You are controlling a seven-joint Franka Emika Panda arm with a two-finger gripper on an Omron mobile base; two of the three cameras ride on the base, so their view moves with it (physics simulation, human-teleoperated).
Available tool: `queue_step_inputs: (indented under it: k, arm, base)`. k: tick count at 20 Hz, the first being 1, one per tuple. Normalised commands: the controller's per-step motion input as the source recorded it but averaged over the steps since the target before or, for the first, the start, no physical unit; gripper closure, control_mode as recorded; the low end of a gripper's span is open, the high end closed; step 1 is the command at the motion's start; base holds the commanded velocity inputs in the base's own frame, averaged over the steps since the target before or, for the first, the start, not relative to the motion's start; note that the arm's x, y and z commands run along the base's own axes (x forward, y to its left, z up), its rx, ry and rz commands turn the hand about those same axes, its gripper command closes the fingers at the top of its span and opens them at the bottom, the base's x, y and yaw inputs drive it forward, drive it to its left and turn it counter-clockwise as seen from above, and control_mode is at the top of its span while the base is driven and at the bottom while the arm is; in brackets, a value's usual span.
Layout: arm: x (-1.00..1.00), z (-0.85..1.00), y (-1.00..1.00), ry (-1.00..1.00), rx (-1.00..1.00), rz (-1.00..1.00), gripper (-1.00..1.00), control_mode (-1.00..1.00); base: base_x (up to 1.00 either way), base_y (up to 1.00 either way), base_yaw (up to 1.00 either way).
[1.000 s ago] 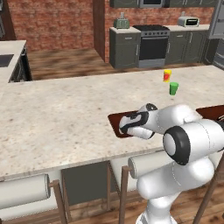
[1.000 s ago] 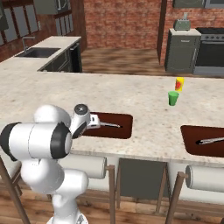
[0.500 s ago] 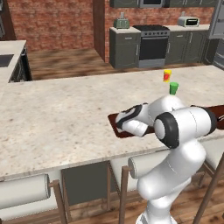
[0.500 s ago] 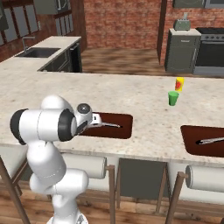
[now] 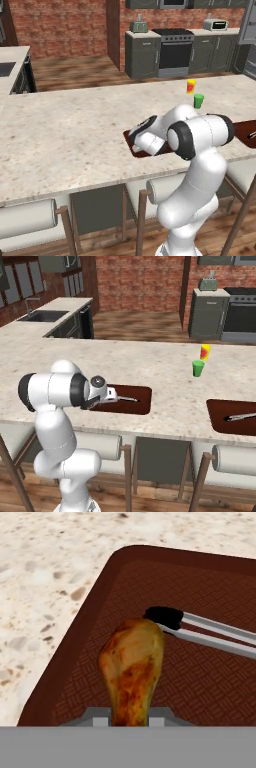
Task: Gather the cucumber and sweet potato from the fridge and place them on a tray on the dining counter. Then gather the steak and chicken drumstick from the fridge and place them on the other tray.
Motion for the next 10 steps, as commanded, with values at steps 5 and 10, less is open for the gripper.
queue_step_inputs:
  k: [5,10]
  arm:
    - [0.11,-0.17,0.0,0.0,0.0,0.0,-1.0,-1.0]
    - [0.09,-0.03,0.0,0.0,0.0,0.0,-1.0,-1.0]
  base:
    - [0.0,0.0,0.0]
    - [0.0,0.0,0.0]
